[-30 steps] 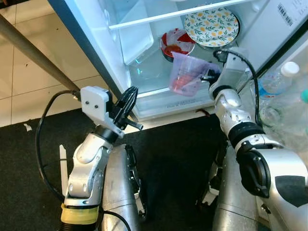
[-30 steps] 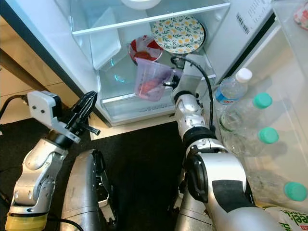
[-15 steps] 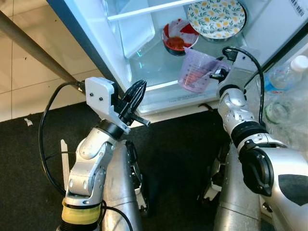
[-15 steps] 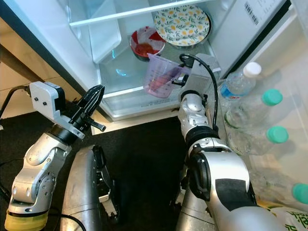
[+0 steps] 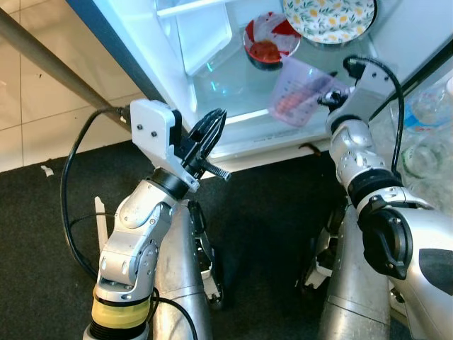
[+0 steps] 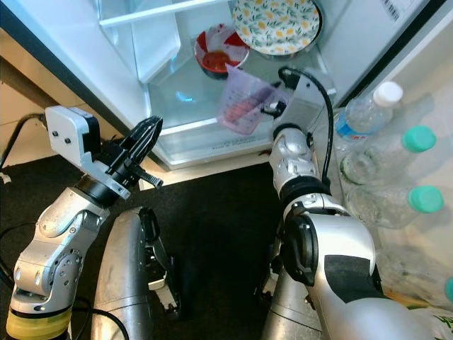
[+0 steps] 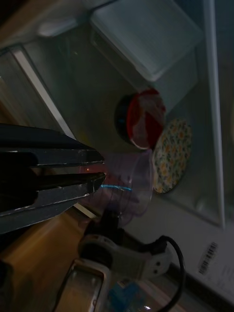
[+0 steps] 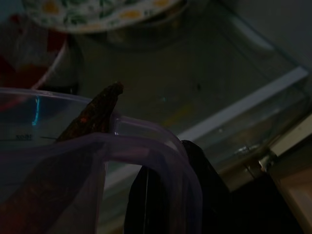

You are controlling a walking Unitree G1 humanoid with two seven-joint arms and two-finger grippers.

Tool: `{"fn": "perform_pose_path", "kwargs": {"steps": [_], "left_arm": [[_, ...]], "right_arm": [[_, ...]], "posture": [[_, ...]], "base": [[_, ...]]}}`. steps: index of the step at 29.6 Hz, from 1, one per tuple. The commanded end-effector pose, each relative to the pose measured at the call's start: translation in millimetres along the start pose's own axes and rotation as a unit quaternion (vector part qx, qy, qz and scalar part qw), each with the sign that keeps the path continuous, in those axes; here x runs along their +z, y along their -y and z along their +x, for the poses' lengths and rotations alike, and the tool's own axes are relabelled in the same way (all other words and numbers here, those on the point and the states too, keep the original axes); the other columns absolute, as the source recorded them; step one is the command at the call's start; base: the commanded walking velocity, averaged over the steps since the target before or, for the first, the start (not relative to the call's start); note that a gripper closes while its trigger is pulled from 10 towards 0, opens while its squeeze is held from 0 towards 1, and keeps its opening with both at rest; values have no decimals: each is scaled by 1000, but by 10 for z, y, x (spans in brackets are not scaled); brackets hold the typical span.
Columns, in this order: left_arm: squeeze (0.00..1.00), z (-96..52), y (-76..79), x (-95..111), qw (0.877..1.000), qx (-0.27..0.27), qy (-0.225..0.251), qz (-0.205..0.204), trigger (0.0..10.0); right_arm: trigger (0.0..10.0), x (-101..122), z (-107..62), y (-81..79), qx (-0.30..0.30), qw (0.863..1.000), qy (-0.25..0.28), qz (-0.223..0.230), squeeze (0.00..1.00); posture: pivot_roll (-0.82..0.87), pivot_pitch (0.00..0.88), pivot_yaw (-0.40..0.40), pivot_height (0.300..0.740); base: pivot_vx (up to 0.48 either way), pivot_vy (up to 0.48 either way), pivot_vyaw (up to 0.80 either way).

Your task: Restocking fridge

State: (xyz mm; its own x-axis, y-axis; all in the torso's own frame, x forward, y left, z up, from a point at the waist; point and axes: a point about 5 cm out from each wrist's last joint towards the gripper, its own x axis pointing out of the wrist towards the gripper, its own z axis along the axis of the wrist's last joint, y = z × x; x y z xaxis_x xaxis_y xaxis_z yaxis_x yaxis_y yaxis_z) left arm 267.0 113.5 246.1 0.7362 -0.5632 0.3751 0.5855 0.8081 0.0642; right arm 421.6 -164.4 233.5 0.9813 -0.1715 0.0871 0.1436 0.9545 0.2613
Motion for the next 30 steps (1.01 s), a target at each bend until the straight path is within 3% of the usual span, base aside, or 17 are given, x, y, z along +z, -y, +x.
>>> {"fn": "perform_pose_path", "kwargs": {"steps": [1, 7, 22, 23, 30], "left_arm": [[0, -31, 53, 0, 1000, -9, -8, -5, 10000], [0, -5, 174, 116, 1000, -23, 2, -13, 10000], [0, 15, 255, 338, 999, -24, 17, -16, 10000], [0, 19, 247, 365, 1000, -22, 17, -14, 10000], [0, 17, 234, 393, 1000, -20, 16, -13, 10000]], "right_arm": [[10000, -2, 1, 15, -3, 1000, 0, 9, 0], [10000, 192, 49, -9, -2, 999, 23, 28, 0], [10000, 311, 72, -121, 10, 999, 30, 37, 0], [10000, 302, 72, -118, 7, 999, 27, 42, 1000], [10000, 269, 69, -112, 4, 998, 19, 52, 1000]], "posture": [[325, 691, 114, 365], [356, 710, 125, 365], [413, 746, 135, 365], [431, 751, 140, 365], [439, 750, 141, 365]], "base": [[0, 0, 0], [0, 0, 0], [0, 0, 0], [0, 0, 0], [0, 0, 0]]}}
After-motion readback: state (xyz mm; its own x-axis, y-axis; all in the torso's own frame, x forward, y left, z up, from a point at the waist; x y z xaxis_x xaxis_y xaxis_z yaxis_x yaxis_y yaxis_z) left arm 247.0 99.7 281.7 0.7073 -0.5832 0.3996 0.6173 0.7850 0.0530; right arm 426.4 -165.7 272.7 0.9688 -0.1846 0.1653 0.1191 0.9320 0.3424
